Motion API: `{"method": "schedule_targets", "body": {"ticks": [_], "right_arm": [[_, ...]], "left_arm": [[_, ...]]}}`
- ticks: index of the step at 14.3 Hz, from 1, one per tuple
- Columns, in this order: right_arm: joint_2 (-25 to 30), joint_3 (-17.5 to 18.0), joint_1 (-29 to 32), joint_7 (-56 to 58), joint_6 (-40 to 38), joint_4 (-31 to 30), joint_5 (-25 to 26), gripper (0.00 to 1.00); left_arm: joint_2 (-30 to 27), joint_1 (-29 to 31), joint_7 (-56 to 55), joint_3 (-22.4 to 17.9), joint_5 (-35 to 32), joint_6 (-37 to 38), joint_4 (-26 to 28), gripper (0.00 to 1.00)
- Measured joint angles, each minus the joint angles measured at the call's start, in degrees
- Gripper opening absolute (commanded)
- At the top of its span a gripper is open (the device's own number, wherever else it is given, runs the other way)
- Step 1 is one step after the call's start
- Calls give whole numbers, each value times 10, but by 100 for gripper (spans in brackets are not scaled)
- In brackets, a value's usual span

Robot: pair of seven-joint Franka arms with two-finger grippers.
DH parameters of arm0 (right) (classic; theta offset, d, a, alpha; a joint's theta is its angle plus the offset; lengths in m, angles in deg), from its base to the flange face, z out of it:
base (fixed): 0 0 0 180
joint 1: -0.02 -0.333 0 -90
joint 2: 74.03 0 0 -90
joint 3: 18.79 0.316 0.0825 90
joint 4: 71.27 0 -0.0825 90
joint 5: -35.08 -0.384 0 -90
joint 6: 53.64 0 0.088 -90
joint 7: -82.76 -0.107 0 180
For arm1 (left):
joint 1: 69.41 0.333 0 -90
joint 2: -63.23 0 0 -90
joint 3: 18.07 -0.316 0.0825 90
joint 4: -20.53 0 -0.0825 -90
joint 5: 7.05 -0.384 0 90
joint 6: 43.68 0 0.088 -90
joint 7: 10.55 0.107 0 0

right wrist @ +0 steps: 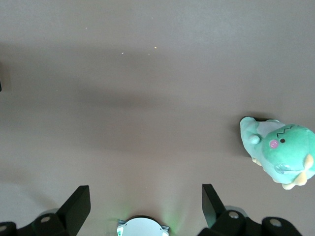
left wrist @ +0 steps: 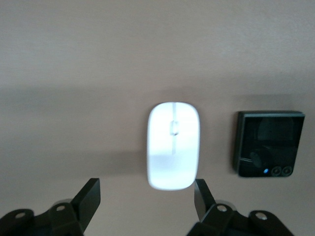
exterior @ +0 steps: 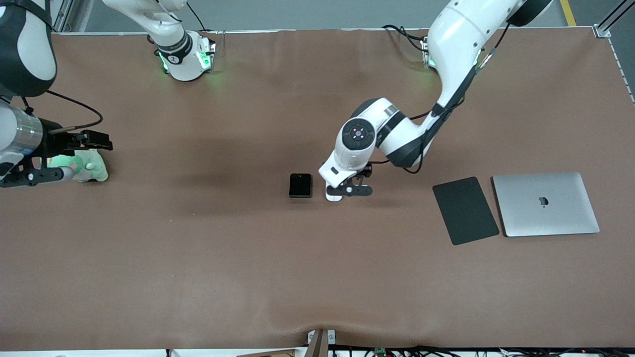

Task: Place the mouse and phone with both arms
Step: 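Reach the left gripper to the white mouse while the right gripper moves out, then grasp the white mouse with the left gripper while the right gripper reaches the phone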

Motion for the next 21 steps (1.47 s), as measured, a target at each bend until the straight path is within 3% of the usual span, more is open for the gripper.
{"method": "schedule_targets", "body": {"ticks": [7, 12, 14, 17, 21], "right_arm": [[-7, 0, -16, 0, 26, 0, 0, 100], [-58, 1, -49, 1, 47, -1, -2, 100], [-85, 2, -66, 1, 69, -1, -3, 100], [-109, 3, -95, -20, 83, -1, -9, 100], [-135, 3, -132, -64, 108, -1, -60, 100]], "left_arm": [[44, -52, -13, -43, -1, -50, -14, 79], [66, -65, -22, -56, -30, -72, -15, 71], [73, -65, -25, -56, -37, -77, -15, 61], [74, -65, -26, -56, -38, -79, -19, 33], [73, -63, -29, -61, -38, -79, -25, 26]]}}
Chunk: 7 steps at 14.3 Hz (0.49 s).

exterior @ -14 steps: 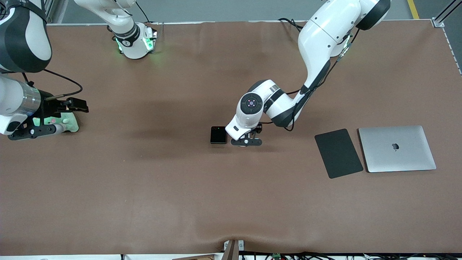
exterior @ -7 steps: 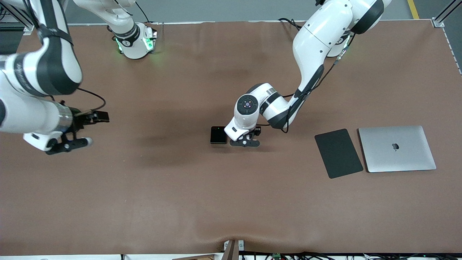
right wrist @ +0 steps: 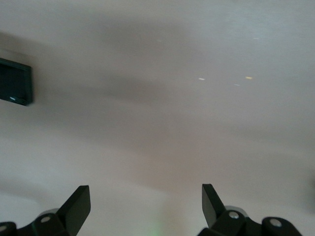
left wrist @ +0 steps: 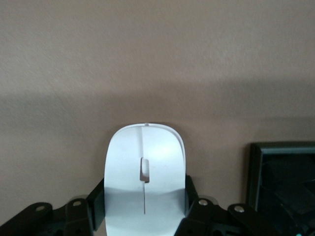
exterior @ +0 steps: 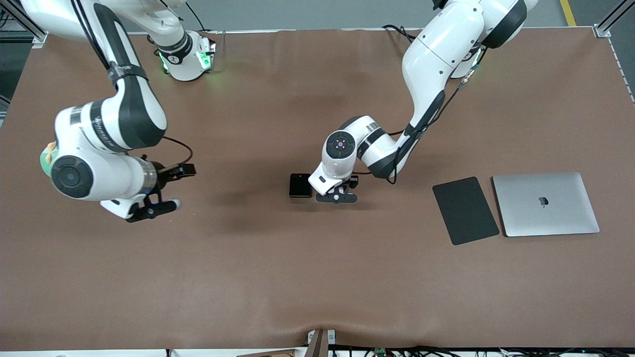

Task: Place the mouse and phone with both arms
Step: 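Grasp the white mouse with the left gripper while the right gripper reaches the phone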

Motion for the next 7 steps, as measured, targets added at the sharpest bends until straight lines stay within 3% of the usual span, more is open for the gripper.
{"method": "schedule_targets", "body": {"ticks": [3, 7], "right_arm": [[-19, 1, -37, -61, 32, 0, -18, 100], [-55, 2, -98, -141, 87, 0, -26, 100]], "left_arm": [[-21, 13, 0, -15, -2, 1, -10, 19], [-82, 83, 13, -18, -8, 56, -10, 19]]}}
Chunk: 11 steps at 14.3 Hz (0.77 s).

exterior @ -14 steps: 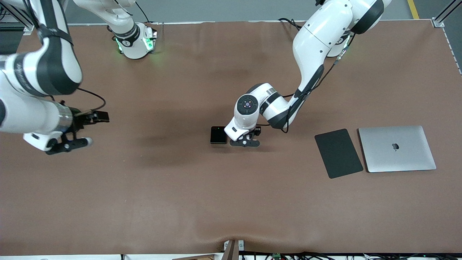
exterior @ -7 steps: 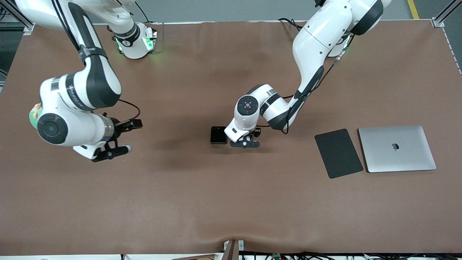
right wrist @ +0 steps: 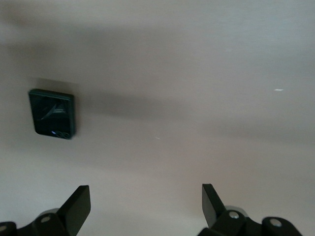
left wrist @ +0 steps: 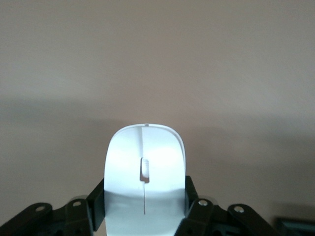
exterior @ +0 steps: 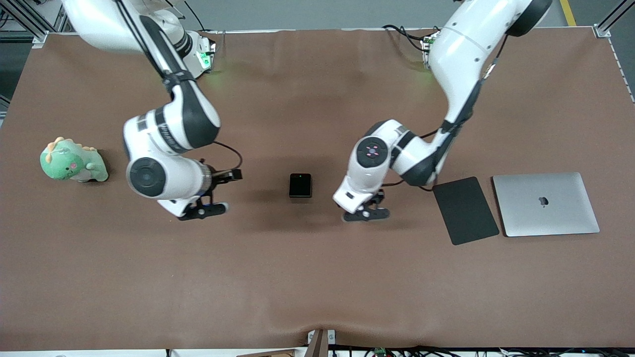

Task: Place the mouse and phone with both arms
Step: 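Grasp the white mouse with the left gripper while the right gripper reaches the phone, then lower the mouse onto the mouse pad while the right gripper grasps the phone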

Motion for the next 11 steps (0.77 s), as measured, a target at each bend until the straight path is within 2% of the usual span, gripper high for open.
{"method": "schedule_targets", "body": {"ticks": [6, 11], "right_arm": [[-71, 0, -79, -103, 102, 1, -10, 100], [-112, 0, -108, -131, 164, 18, -10, 100]], "left_arm": [[-66, 134, 104, 1, -1, 32, 33, 19], [-74, 231, 129, 0, -7, 35, 88, 19]]}}
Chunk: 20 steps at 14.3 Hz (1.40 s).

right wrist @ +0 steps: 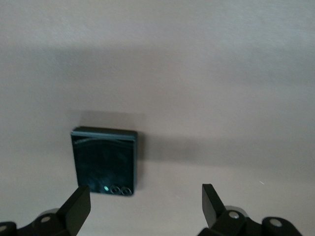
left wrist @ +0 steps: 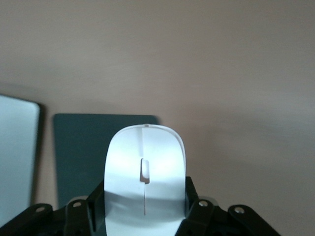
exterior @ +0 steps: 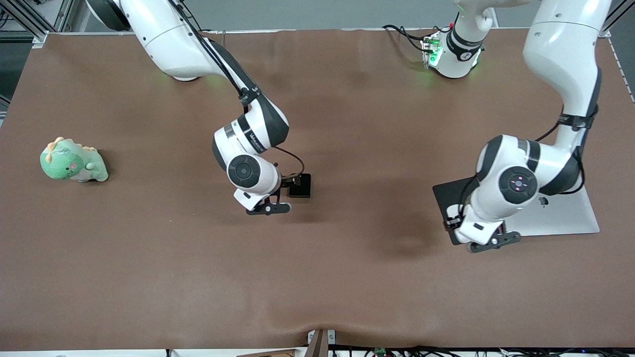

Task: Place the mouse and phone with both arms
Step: 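Lower the mouse onto the mouse pad while the right gripper grasps the phone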

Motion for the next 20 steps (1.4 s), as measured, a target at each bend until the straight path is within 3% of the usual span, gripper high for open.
{"method": "schedule_targets", "body": {"ticks": [4, 10, 12, 13, 14, 15, 16, 17, 20], "right_arm": [[-38, 0, -22, -13, 58, 3, 0, 100], [-71, 0, -40, -64, 67, 33, 0, 100], [-77, 0, -47, -84, 67, 35, 0, 100], [-80, 0, -49, -89, 67, 35, 0, 92], [-83, 0, -51, -90, 67, 35, 1, 60], [-84, 0, -53, -90, 67, 35, 1, 10], [-83, -2, -54, -92, 63, 37, 2, 0], [-82, -3, -54, -93, 56, 42, 1, 0], [-84, -7, -53, -95, 25, 48, 1, 0]], "left_arm": [[15, 32, 2, 0, -4, -19, 34, 22], [45, 32, 2, 2, -34, -31, 42, 27], [47, 32, 2, 2, -37, -33, 44, 35], [48, 32, 2, 2, -37, -33, 46, 50], [49, 32, 2, 2, -37, -34, 47, 67], [51, 32, 2, 2, -38, -38, 47, 78], [53, 32, 2, 2, -38, -41, 47, 94], [54, 32, 2, 2, -39, -44, 47, 100], [55, 32, 2, 2, -39, -45, 47, 100]]}}
